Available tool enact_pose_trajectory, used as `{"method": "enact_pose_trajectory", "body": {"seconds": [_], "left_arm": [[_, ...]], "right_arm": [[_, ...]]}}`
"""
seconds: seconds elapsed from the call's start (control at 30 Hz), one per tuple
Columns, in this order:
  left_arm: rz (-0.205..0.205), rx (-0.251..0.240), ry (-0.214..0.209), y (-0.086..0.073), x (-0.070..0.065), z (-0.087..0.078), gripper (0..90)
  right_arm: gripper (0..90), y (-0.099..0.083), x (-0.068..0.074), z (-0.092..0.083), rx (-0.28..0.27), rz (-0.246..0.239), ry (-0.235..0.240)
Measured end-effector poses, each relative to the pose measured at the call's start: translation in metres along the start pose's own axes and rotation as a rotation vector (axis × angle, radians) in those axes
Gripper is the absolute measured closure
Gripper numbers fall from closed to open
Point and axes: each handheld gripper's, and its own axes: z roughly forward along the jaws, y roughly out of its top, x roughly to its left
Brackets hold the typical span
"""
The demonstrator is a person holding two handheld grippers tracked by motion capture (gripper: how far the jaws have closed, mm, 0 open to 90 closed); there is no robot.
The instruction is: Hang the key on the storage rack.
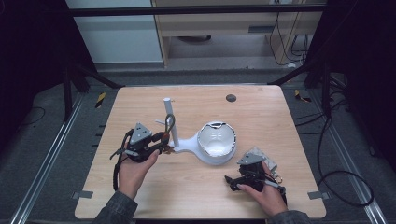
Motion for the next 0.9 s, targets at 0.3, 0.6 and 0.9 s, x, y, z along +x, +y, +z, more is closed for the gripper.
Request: {"method": "enact_pose_trajectory", "body": {"seconds": [0.3, 0.6, 0.9], "left_arm": [[0.005, 0.016, 0.000, 0.000, 0.001, 0.007, 66.0], [-0.006, 0.020, -0.001, -0.002, 0.006, 0.012, 65.9], [-0.040, -0.014, 0.005, -0.005, 0.008, 0.015, 49.2]], "right_arm": [[0.2, 0.000, 0.000, 0.000, 0.000, 0.000, 0.001], [0.2, 0.000, 0.000, 0.000, 0.000, 0.001, -0.002], [0.2, 0.001, 0.002, 0.001, -0.001, 0.013, -0.018]]}}
